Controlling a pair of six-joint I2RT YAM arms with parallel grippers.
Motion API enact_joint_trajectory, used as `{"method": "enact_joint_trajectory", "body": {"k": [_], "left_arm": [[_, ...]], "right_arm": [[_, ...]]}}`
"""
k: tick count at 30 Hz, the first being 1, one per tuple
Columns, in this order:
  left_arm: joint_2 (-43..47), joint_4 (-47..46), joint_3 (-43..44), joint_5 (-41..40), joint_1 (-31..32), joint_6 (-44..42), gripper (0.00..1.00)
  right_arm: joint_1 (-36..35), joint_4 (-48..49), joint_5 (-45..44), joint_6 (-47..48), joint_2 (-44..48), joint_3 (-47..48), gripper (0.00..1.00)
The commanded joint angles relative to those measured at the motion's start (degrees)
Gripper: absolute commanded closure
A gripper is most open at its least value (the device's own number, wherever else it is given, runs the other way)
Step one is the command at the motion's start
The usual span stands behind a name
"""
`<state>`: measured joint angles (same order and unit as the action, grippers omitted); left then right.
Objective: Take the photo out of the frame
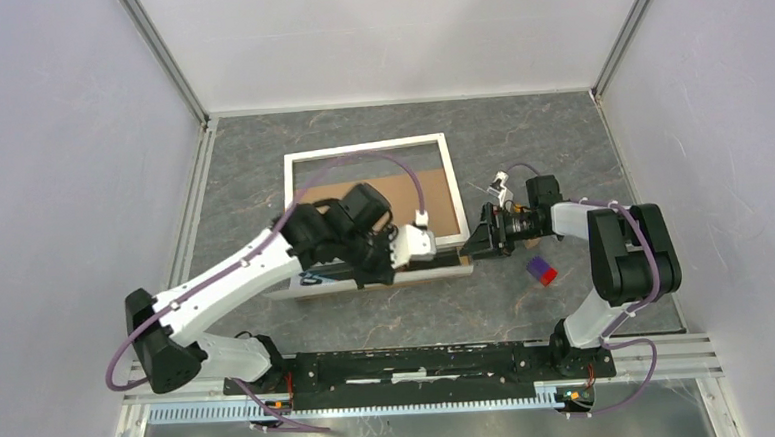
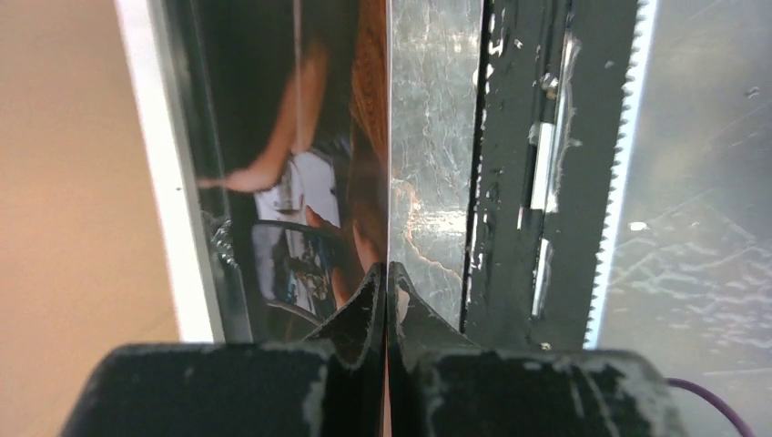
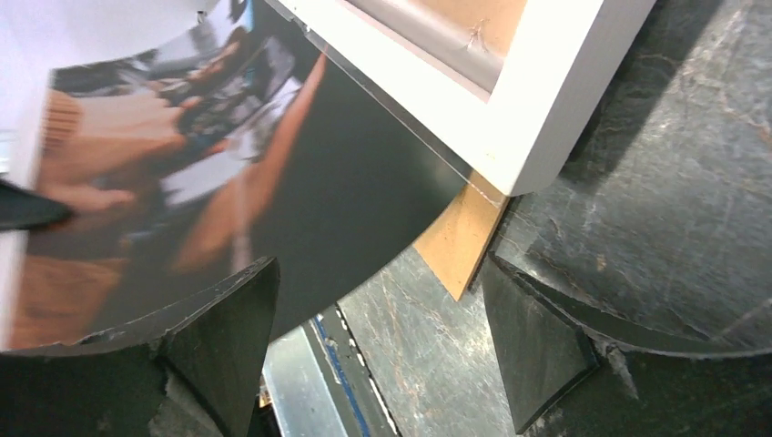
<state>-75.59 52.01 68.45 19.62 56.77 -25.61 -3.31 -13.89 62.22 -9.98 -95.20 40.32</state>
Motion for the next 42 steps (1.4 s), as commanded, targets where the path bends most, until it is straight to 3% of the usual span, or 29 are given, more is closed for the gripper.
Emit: {"method": "enact_joint_trajectory", "body": {"k": [1,9,14,18,21,24,32,42], "left_arm": [[2.05,18.1,12.95,9.6,-5.55,-4.28,0.98],[-6.95,41.95,43.77,16.5,-21.06,-12.93,0.98],[-10.8,41.14,56.43,12.86,-27.37,-13.94,0.98],[-15.18,30.56,63.31,-0.86,-30.92,-9.54,0.98],[-15.99,17.18,61.83,-13.19,-32.02,-12.32,0.98],[-17.02,5.09,58.14,-18.49,-32.19,-17.78,0.98],[-24.94,-6.63,55.55,-16.15,-32.02,-27.01,0.98],[-23.9,-20.21,25.4,-12.57,-25.13,-22.73,0.98]], "right_arm": [[0.91,-6.94,-2.96,9.09,2.93,3.18,0.1],[1.1,-6.62,-3.94,9.53,5.16,3.1,0.07],[1.1,-6.89,-3.99,9.53,5.41,3.5,0.07],[1.07,-7.38,-4.64,11.37,4.77,4.54,0.08],[1.1,-7.64,-4.47,11.47,3.93,5.41,0.08],[1.05,-8.01,-4.3,11.68,2.86,6.59,0.08],[1.66,-9.62,-3.87,12.97,1.57,8.18,0.08],[2.35,-11.92,-4.65,14.99,0.33,11.3,0.09]]}}
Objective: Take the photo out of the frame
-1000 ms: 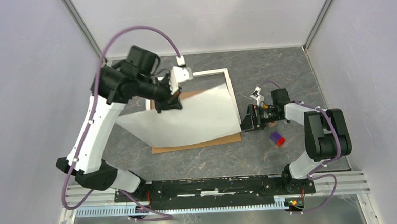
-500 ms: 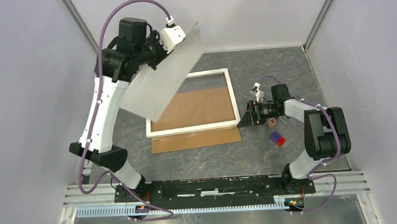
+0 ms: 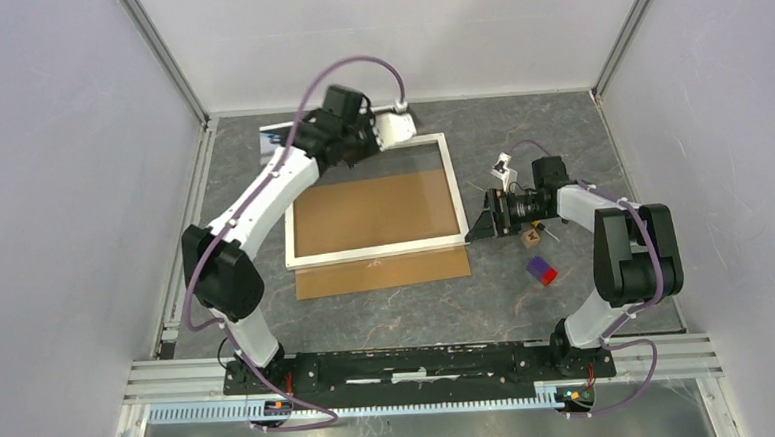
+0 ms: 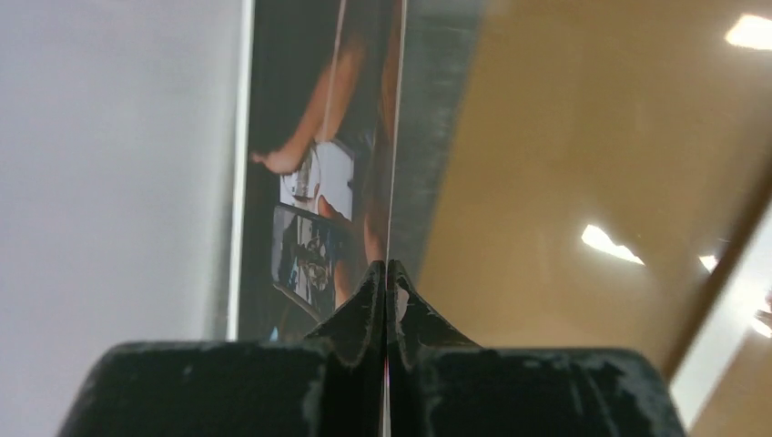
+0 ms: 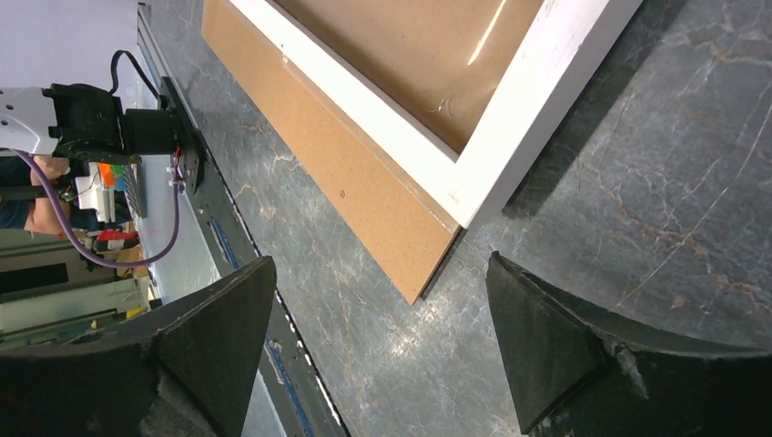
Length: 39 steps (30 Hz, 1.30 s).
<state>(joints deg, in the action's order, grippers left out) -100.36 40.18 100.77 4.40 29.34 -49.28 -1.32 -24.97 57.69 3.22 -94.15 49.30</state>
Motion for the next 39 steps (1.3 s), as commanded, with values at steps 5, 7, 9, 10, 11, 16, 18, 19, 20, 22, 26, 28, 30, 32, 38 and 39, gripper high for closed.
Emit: {"method": "enact_joint_trajectory", "body": {"k": [5,7,9,10,11,16,18,19,20,22,26,28,30,32,38,39], "left_arm": [[-3.06,-11.88,-15.12,2.05,4.36,4.5,0.98],[-4.49,-12.29,-16.45,3.13,4.56,6.55,0.98],[-5.4,-13.37,-18.23,4.74,4.54,9.16,0.98],[-5.77,-13.55,-19.01,6.19,4.56,9.82,0.98],[-5.97,-13.19,-19.96,7.59,4.81,9.89,0.98],[-4.82,-13.29,-25.9,10.53,6.95,8.76,0.98],[-4.12,-13.38,-28.06,10.66,7.92,8.89,0.98],[-3.94,-13.34,-28.74,10.56,8.37,9.13,0.98],[-3.68,-13.34,-29.51,10.61,8.74,9.34,0.98],[-3.33,-13.3,-30.84,10.78,9.49,9.61,0.98],[-2.94,-13.29,-32.68,11.15,10.54,9.55,0.98],[-2.59,-13.06,-33.31,11.31,11.13,9.69,0.98],[-2.05,-12.59,-33.85,11.87,11.77,10.07,0.98],[-1.27,-12.34,-34.78,12.06,12.72,10.52,0.98],[0.05,-11.39,-36.08,11.85,14.58,13.42,0.98],[0.08,-11.02,-36.08,11.93,14.68,13.99,0.98]], "right_arm": [[0.45,-1.05,-0.12,1.96,-1.55,2.29,0.09],[0.51,-1.09,-0.18,1.96,-1.65,2.29,0.09],[0.51,-0.8,-0.12,1.72,-1.9,2.14,0.09],[0.47,-0.73,-0.12,1.7,-2.02,2.2,0.09],[0.45,-0.79,-0.12,1.62,-2.17,2.21,0.09],[0.45,-1.02,-0.38,1.7,-2.53,2.34,0.09],[0.47,-0.86,-0.47,1.62,-2.46,2.13,0.09],[0.52,-0.82,-0.56,1.61,-2.48,2.05,0.09],[0.48,-0.8,-0.57,1.52,-2.53,2.04,0.09],[0.48,-0.48,-0.62,1.22,-2.61,1.94,0.09],[0.49,-0.39,-0.56,0.99,-3.06,2.03,0.09],[0.52,-0.39,-0.59,0.97,-3.15,2.03,0.09],[0.42,-0.43,-0.56,0.99,-3.15,1.95,0.09],[0.44,-0.41,-0.56,0.99,-3.17,1.94,0.09],[0.47,-0.39,-0.56,0.99,-3.11,1.94,0.09],[0.46,-0.36,-0.56,0.99,-3.19,1.9,0.09]]}}
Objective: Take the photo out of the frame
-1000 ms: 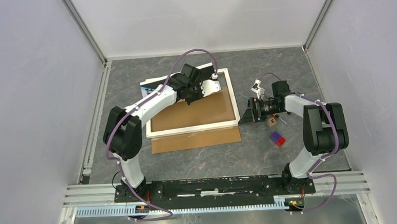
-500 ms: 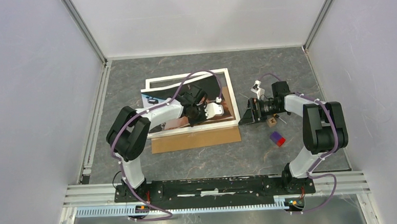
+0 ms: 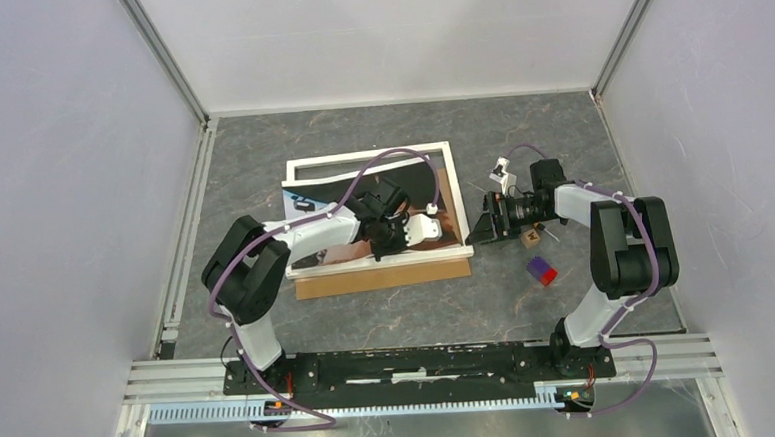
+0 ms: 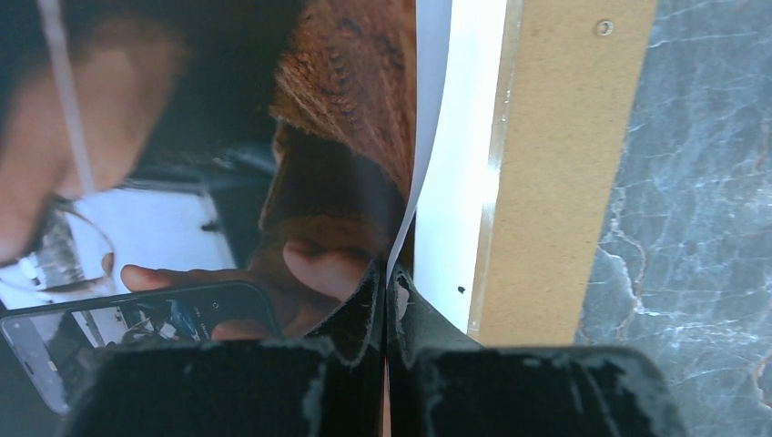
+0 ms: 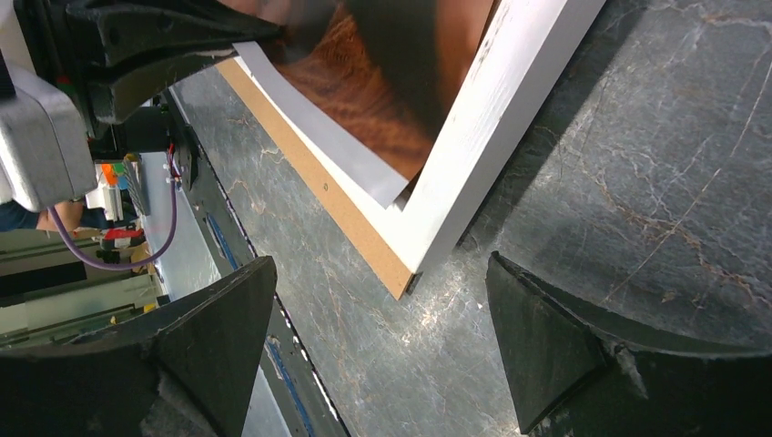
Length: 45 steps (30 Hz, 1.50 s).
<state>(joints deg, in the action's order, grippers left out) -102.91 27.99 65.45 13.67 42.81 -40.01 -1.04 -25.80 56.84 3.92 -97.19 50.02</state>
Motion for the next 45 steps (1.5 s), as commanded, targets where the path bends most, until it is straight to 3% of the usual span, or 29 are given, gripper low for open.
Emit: {"method": "enact_joint_trajectory", "body": {"k": [1,10,20,30,45], "left_arm": [[2.72,1.39,-0.76,2.64,1.44,5.41,0.98],[3.75,2.94,-1.51,4.05,2.4,6.14,0.98],[4.44,-2.33,-0.11,-4.65,3.25,-0.35,0.98],[7.06,-9.71,-5.1,-4.66,2.97,-12.56,0.98],[9.16,-15.93,-9.86,-4.43,3.6,-19.03,0.98]], "right_arm": [[0.18,0.42,0.29,0.3,-0.19,1.2,0.09],[0.18,0.25,0.47,0.55,-0.55,1.13,0.09],[0.16,0.41,0.64,0.47,-0.71,1.26,0.09],[0.23,0.87,0.55,0.39,-0.02,0.43,0.09],[0.12,1.81,0.73,-0.94,-1.5,1.2,0.09]]}}
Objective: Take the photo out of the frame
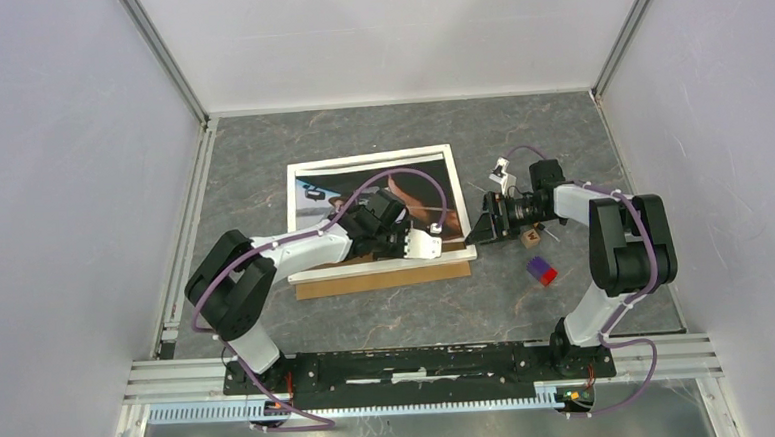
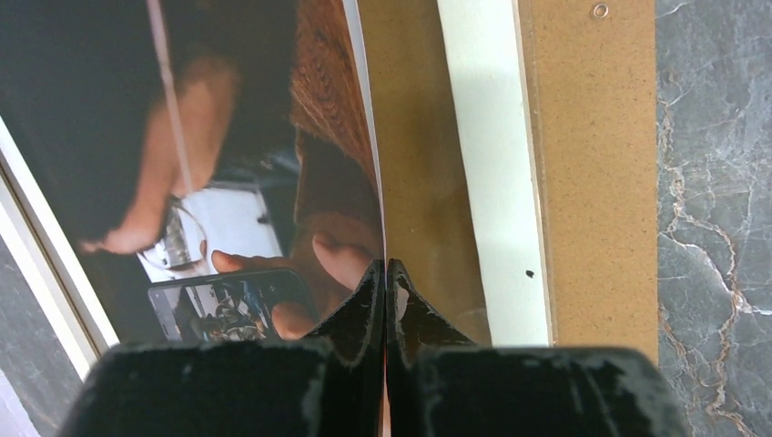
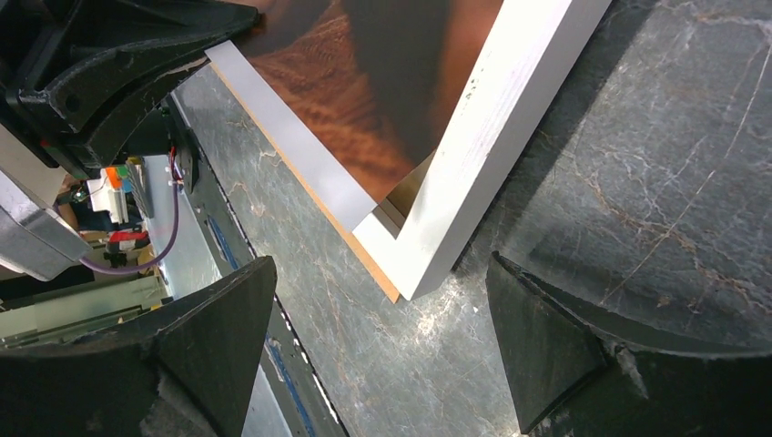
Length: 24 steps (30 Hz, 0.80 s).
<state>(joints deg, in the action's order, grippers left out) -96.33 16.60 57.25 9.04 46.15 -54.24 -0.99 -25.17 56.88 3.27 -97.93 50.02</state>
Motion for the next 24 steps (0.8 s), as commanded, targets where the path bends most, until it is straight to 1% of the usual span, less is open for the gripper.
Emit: {"method": "enact_joint_trajectory", "body": {"k": [1,3,4,5,6,7,8,10,15,19,22,23,24], "left_arm": [[2.53,-4.1,-1.43,0.17,0.26,-4.57,0.98],[2.21,-2.74,-0.79,-0.34,0.26,-3.54,0.96],[2.12,-1.94,-0.31,-0.8,0.26,-3.11,0.9],[1.98,-0.58,0.2,-1.27,0.28,-2.73,0.82],[2.0,-0.02,0.6,-1.94,0.26,-2.16,0.69],[2.22,0.16,0.78,-2.52,0.26,-1.23,0.61],[2.39,0.76,1.19,-2.93,0.21,-0.53,0.56],[3.14,3.12,2.49,-2.91,0.17,0.53,0.51],[6.7,9.89,5.71,0.19,-0.01,2.81,0.48],[10.89,16.12,6.99,3.81,-0.25,3.11,0.42],[14.28,20.37,7.54,6.51,-0.74,3.46,0.32],[15.3,21.49,7.82,7.49,-1.1,4.07,0.28],[16.29,22.75,8.39,8.63,-1.81,5.15,0.21]], "right_arm": [[0.18,1.13,0.69,-0.28,-0.77,1.3,0.09],[0.18,1.19,0.53,-0.27,-0.77,1.29,0.09],[0.18,1.17,0.47,-0.2,-0.77,1.22,0.09],[0.12,1.13,0.43,-0.15,-0.65,1.23,0.09],[0.15,1.05,0.34,-0.06,-0.68,1.3,0.09],[0.13,1.03,0.26,-0.02,-0.6,1.24,0.09],[0.12,1.0,0.25,0.07,-0.51,1.23,0.09],[0.12,0.96,0.16,0.16,-0.51,1.33,0.09],[0.16,0.29,-0.17,0.91,-0.42,1.81,0.09],[0.16,-0.94,-0.67,2.29,-0.16,2.4,0.09],[0.2,-2.34,-1.2,3.96,0.1,3.0,0.09],[0.09,-2.99,-1.44,4.57,0.17,3.42,0.09],[0.15,-3.66,-1.78,5.54,0.19,3.94,0.09]]}}
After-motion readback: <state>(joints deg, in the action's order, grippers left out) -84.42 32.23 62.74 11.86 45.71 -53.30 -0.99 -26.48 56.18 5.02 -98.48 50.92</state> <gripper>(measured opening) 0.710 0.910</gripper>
